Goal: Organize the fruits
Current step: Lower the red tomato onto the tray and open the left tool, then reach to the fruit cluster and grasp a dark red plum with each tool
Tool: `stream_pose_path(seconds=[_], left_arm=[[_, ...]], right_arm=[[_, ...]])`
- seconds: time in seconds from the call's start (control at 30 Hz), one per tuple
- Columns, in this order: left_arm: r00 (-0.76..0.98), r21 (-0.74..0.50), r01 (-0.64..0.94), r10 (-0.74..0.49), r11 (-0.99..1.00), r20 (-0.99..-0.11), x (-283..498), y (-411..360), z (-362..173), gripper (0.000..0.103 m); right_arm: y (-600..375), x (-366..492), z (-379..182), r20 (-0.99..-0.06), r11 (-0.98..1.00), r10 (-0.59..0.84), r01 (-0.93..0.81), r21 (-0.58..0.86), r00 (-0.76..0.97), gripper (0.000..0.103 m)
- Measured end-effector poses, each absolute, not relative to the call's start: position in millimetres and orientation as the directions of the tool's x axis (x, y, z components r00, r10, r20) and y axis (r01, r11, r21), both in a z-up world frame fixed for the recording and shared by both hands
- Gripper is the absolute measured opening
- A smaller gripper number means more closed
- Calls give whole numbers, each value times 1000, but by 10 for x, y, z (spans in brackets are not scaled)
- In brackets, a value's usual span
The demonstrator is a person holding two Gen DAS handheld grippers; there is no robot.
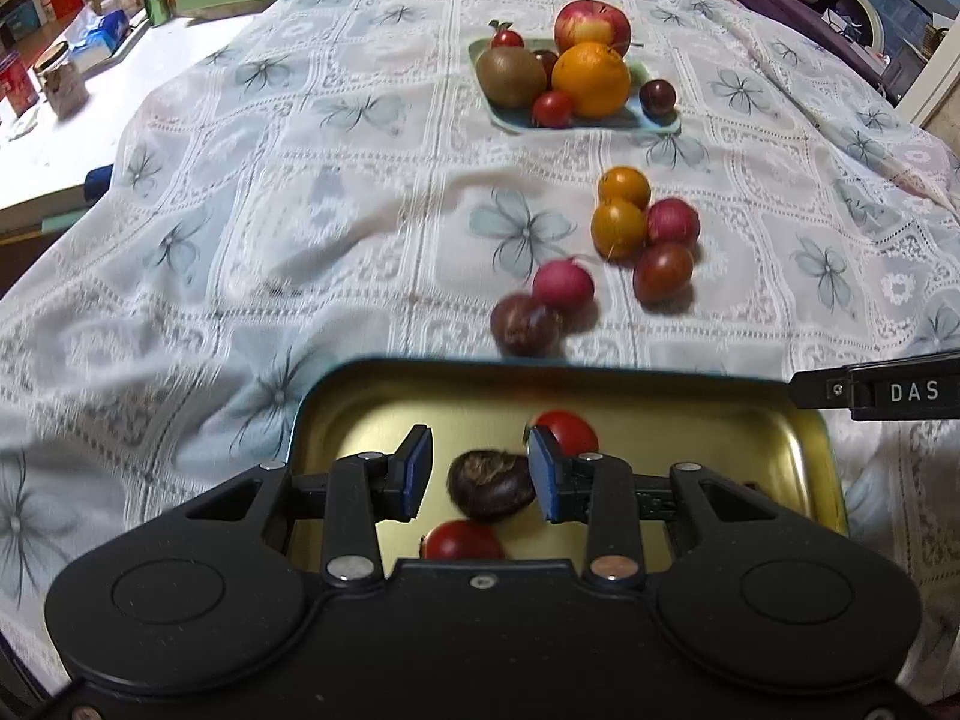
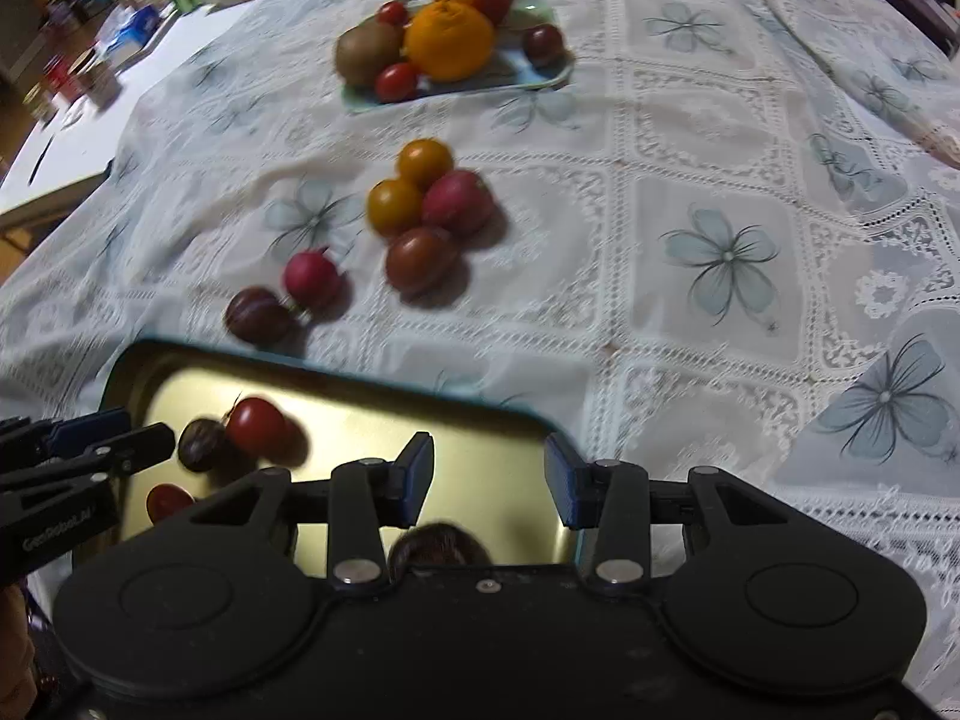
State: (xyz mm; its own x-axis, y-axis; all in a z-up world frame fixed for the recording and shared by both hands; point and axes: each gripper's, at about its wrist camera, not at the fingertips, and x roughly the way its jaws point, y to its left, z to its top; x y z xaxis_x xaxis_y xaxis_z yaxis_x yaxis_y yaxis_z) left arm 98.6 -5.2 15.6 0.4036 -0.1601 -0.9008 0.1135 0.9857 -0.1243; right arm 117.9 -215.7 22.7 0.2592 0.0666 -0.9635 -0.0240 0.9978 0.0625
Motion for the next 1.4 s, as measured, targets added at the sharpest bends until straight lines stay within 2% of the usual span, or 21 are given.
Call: stream_pose_path(seconds=[0.3,0.47,0.63,0.77,1.1,1.17,1.3,1.4], left_arm=[[383,-140,108,-171,984,-908,1355,-136,130,44],[389,-128,115,-163,985,-906,1488,-211,138,44],[372,-135,138,-178,981,-911,1554,-311,84,44],[363,-116,157,-167,981,-917,1593,-395,11,44],[369,-12,162,-72,987,-927,1674,-486,-162,46],[362,-15,162,-74,987,-929,1670,-451,-193,49],[306,-97,143,-137,985,-942,1698,-357,-288,52],[309,-98,132,-135,986,-941,1735,-382,-318,51]], right_arm=[[-2234,1503,197,-965,996,47,62,65,259,44],[-2338,1663,213,-957,987,99,96,130,274,44],[-2415,1754,159,-961,979,71,166,118,267,44],[-2442,1723,96,-958,970,107,184,160,266,44],[-2316,1603,147,-929,970,64,195,143,366,51],[-2263,1613,151,-927,974,61,182,137,369,51],[-2177,1623,136,-922,973,85,166,158,378,52],[-2093,1657,106,-922,977,87,151,153,376,53]])
